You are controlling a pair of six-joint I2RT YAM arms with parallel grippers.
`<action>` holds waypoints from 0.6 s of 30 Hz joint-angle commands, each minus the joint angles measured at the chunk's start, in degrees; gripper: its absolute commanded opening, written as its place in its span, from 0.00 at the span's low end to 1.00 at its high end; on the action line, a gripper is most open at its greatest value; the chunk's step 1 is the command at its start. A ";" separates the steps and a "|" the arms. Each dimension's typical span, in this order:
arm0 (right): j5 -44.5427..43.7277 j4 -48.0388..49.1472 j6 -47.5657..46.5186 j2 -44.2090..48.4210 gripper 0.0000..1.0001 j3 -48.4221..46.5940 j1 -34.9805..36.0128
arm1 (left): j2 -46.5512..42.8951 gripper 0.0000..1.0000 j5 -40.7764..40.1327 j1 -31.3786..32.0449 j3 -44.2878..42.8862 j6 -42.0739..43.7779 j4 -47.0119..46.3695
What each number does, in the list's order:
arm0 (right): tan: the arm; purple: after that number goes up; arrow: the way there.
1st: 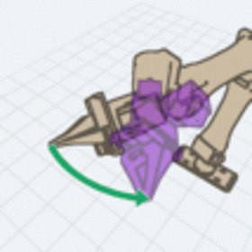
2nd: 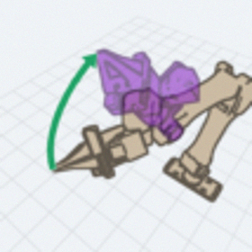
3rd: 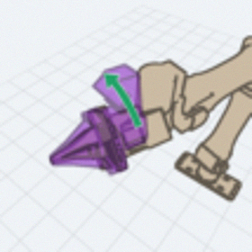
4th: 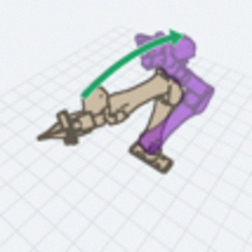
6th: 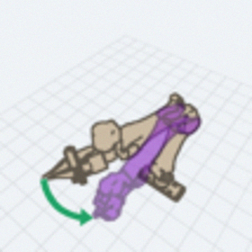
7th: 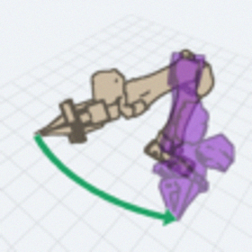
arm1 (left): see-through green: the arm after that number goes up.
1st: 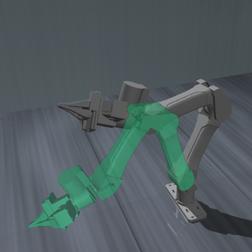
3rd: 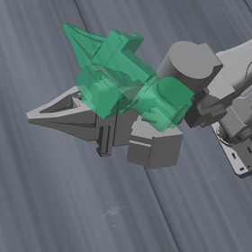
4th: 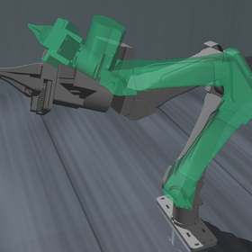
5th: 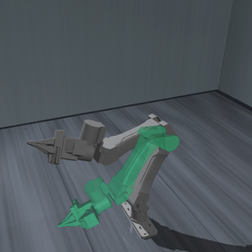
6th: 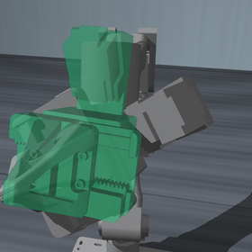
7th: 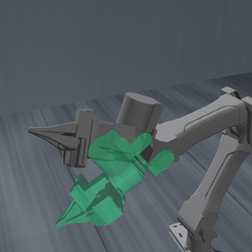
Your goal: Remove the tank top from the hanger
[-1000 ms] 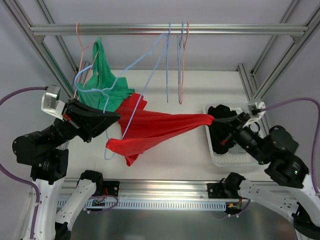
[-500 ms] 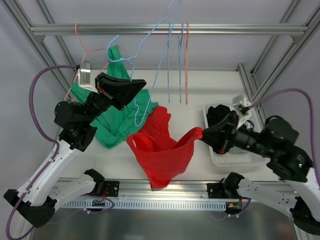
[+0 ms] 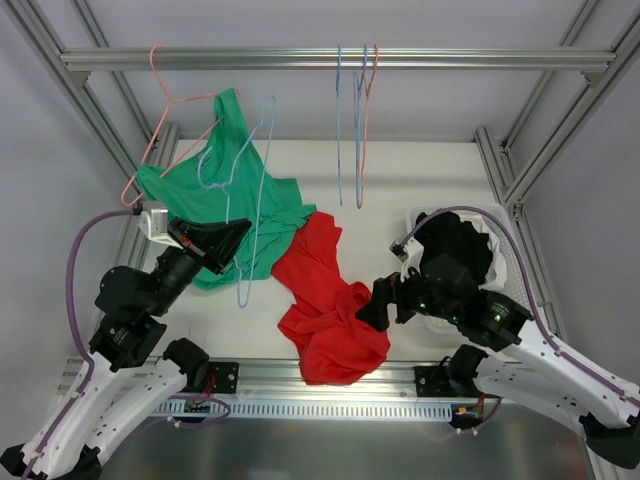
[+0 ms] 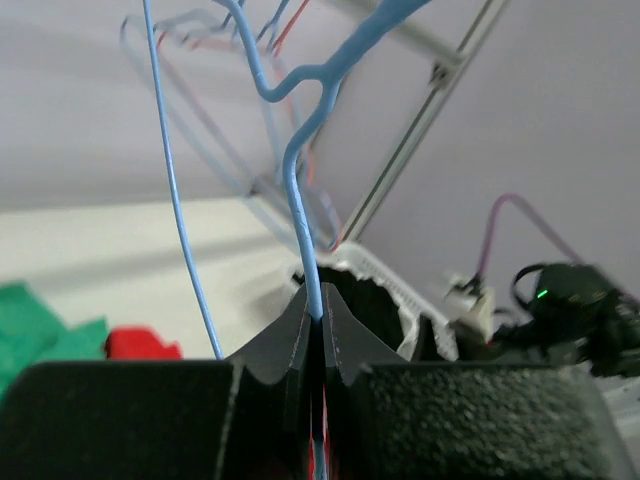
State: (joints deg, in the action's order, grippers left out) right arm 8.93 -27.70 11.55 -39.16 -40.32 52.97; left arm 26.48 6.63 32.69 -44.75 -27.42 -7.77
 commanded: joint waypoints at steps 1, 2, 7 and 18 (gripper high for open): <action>-4.18 4.50 0.93 4.52 1.00 -0.91 0.03 | -3.97 0.00 -3.81 0.45 4.40 -0.79 10.13; -5.14 4.15 0.76 4.88 1.00 -1.08 0.03 | -3.28 0.00 -4.34 0.45 4.41 -0.71 11.10; -5.24 3.62 0.49 4.44 0.99 -1.69 0.03 | 16.34 0.00 -2.24 0.45 -9.79 1.31 19.87; -5.06 3.36 1.37 5.23 0.99 0.06 0.12 | 44.52 0.00 -6.28 0.80 -45.32 6.50 25.35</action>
State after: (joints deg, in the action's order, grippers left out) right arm 4.71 -25.87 12.03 -34.44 -40.27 52.97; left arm 69.38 2.44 33.06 -82.37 -23.20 16.99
